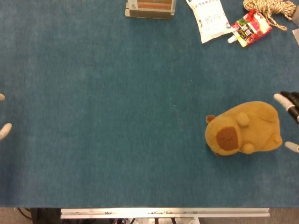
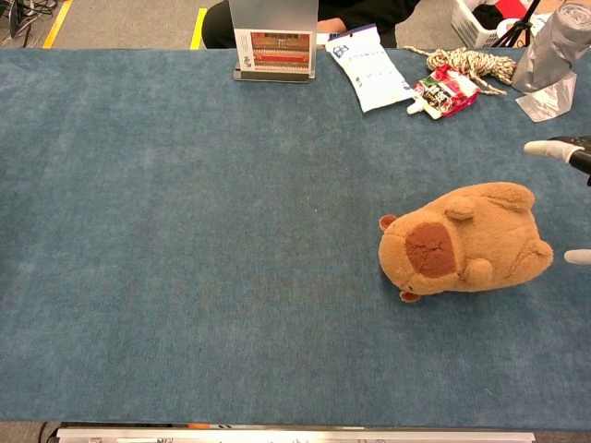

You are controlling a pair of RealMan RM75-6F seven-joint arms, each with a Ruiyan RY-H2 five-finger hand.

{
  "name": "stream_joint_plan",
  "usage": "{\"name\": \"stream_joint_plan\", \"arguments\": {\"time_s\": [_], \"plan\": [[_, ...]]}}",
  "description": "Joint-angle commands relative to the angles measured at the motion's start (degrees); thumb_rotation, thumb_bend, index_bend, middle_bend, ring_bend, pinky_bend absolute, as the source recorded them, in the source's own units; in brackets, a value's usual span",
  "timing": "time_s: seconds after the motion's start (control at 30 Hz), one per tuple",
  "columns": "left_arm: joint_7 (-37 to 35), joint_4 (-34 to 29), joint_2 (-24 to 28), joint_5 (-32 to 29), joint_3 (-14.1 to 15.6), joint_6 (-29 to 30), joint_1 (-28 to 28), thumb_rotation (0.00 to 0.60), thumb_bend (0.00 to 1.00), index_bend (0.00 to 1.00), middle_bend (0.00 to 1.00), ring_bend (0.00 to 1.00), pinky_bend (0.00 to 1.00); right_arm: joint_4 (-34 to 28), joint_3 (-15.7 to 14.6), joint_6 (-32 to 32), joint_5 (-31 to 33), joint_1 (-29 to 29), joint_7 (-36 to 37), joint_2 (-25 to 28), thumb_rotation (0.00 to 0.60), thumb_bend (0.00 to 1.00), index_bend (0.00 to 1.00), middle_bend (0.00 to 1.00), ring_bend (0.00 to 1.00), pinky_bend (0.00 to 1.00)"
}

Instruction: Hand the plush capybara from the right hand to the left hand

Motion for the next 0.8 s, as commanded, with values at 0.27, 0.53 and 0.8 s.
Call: {"name": "stream_joint_plan", "arguments": {"time_s": [0.27, 0.53, 0.8], "plan": [[-0.17, 0.26, -0.16, -0.34, 0.27, -0.37, 0.19, 0.6, 0.15, 0.35, 0.31, 0.32, 0.46, 1.17, -1.27, -5.62, 3.16, 2.32, -1.56, -3.06, 0.6, 0.0, 0.04, 0.05, 0.05, 0.32], [-0.48, 0.58, -0.48, -0.45, 0.4, -0.56, 0.28, 0.6, 0.15, 0.35, 0.32, 0.33, 0.46, 5.78, -0.81, -5.16, 3.7, 2.64, 0.52, -7.87, 0.6, 0.0, 0.04, 0.05, 0.05, 0.34], [-0.49, 0.54, -0.61, -0.79, 0.46, -0.84, 0.36, 0.6, 0.15, 0.35, 0.32, 0.33, 0.47, 13.36, 0.2, -0.88, 1.95, 2.0, 4.46, -14.16, 0.6, 0.0, 0.14, 0.18, 0.22, 0.48]]}}
